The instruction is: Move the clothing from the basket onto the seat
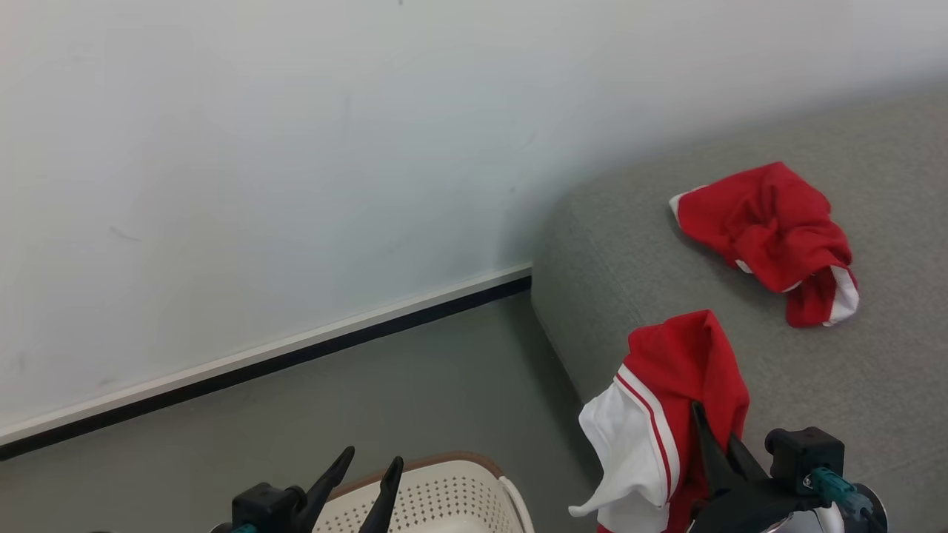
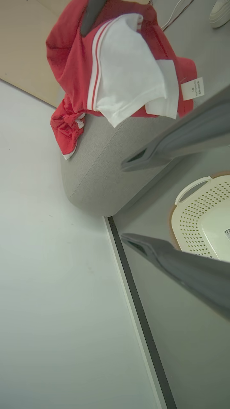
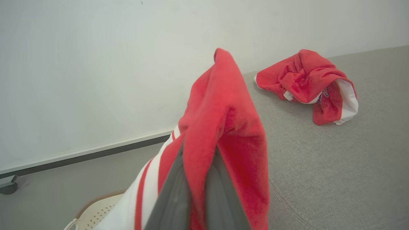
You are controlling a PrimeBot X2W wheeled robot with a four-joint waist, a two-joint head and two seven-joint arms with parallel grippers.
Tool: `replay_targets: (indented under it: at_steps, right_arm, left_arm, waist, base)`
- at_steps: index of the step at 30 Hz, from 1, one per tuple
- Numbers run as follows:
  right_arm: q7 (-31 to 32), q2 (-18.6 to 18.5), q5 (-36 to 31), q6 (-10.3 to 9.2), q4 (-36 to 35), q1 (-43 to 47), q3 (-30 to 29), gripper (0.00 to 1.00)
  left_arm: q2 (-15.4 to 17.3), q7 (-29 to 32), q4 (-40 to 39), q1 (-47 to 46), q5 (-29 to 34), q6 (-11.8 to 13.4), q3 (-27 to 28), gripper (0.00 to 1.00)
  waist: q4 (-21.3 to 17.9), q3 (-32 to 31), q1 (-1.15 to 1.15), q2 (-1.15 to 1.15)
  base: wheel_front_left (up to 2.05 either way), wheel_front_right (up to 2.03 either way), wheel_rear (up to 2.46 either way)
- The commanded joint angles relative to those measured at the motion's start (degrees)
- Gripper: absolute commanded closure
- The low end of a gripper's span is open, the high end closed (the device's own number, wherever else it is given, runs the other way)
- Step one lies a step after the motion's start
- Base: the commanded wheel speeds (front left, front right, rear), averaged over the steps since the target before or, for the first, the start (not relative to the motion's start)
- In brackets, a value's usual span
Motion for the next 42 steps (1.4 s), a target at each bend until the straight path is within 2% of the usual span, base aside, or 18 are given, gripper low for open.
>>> replay_targets:
  at_steps: [1, 7, 14, 26, 35, 38, 42]
  right_arm:
    - [-0.19, 0.09, -0.63, 0.00, -0.28, 0.16, 0.00, 1.00]
    - [-0.30, 0.13, -0.66, 0.00, -0.75, -0.57, -0.20, 1.00]
    - [-0.65, 0.14, 0.30, 0.00, -0.97, -0.74, -0.25, 1.00]
    - [-1.88, 0.15, 2.00, 0.00, 0.07, -1.54, 0.20, 1.00]
    - [-0.85, 0.14, 2.20, 0.00, 0.27, -6.64, 1.29, 1.00]
    - [-0.07, 0.12, 4.71, 0.00, 0.95, -10.93, 0.13, 1.00]
    - [0.61, -2.90, 8.03, 0.00, 2.87, -21.10, -3.77, 1.00]
  left_arm:
    - [-0.17, -0.03, 0.34, -0.40, 0.42, -0.15, -0.14, 0.00]
    - [-0.84, -0.17, 1.18, -1.18, 0.75, -0.51, -0.50, 0.00]
    - [-0.87, -0.21, 1.01, -0.84, 0.92, -0.43, -0.66, 0.00]
    - [-1.21, 0.19, 1.30, -1.92, 0.84, -1.24, -1.69, 0.00]
    - [-0.97, 0.82, 0.45, -1.95, 1.24, -1.33, -2.73, 0.00]
    - [-0.79, 1.43, -0.59, -3.18, 2.35, -1.48, -3.43, 0.00]
    - [-0.40, 4.28, -4.27, -6.68, 4.17, -1.86, -5.03, 0.00]
  waist:
    - [-6.05, 2.20, 0.00, 0.00]
    - [-11.05, 3.33, 0.00, 0.00]
    - [-14.75, 4.29, 0.00, 0.00]
    - [-15.50, 5.09, 0.00, 0.00]
    - [-13.39, 6.19, 0.00, 0.00]
    - [-11.37, 8.24, 0.00, 0.00]
    - [-5.99, 15.08, 0.00, 0.00]
  base:
    - [0.00, 0.00, 0.00]
    - [0.00, 0.00, 0.00]
    - [0.00, 0.00, 0.00]
    - [0.00, 0.00, 0.00]
    - [0.00, 0.00, 0.00]
    - [0.00, 0.00, 0.00]
    - [0.00, 0.00, 0.00]
